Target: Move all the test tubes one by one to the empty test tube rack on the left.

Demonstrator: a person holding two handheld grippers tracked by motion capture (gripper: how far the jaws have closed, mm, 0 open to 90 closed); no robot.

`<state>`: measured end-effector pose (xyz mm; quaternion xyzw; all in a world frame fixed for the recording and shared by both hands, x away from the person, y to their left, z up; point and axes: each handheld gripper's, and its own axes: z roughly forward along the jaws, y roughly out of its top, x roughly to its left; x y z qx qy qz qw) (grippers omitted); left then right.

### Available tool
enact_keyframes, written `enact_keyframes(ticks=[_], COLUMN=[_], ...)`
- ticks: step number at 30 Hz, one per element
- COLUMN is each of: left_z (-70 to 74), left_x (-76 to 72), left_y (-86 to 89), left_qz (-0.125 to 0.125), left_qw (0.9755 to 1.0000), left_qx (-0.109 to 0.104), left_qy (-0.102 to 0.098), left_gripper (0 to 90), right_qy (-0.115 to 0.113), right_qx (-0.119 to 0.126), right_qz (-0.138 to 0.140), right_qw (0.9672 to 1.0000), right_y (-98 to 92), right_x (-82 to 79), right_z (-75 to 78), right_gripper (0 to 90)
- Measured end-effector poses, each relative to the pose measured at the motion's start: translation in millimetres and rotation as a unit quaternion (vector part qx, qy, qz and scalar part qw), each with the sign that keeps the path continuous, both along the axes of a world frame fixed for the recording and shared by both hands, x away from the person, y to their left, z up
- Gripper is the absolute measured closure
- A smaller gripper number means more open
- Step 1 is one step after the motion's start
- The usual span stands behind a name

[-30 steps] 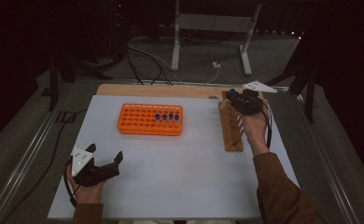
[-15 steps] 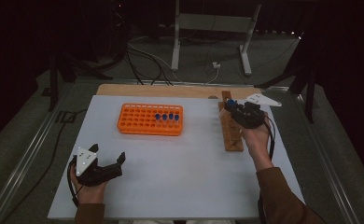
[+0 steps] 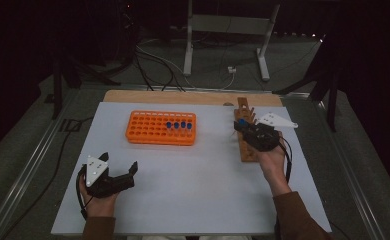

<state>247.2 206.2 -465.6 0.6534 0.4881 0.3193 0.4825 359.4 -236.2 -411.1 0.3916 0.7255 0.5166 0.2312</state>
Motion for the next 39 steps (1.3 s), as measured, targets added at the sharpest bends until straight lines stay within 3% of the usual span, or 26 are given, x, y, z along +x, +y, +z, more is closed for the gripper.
enact_keyframes(ticks=[11,18,24,31,39], left_z=[6.9,17.2,20.6,19.3,17.8], left_x=[12.0,25.8,36.3,47.1,54.4], left_y=[-34.4,-65.9,-96.6,-131.6,-167.8], left_qz=[-0.049,-0.079,-0.107,-0.143,-0.179], left_qw=[0.9981,0.9958,0.9919,0.9873,0.9812], left_qx=[0.037,0.043,0.063,0.064,0.069], left_qy=[-0.003,-0.020,-0.025,-0.028,-0.016], left_gripper=[0.9,0.9,1.0,1.7,10.7], right_qy=[0.000,0.010,0.023,0.036,0.037], right_qx=[0.003,0.005,0.011,0.022,0.025], right_qz=[0.022,0.036,0.048,0.066,0.082], right_qw=[0.9997,0.9993,0.9985,0.9969,0.9956], right_y=[5.3,11.2,16.8,24.4,32.3], right_x=[-8.6,-12.8,-15.4,-18.4,-22.6], right_z=[-2.6,-5.7,-8.4,-8.1,-6.9], right_gripper=[76.7,76.7,76.7,76.7,76.6])
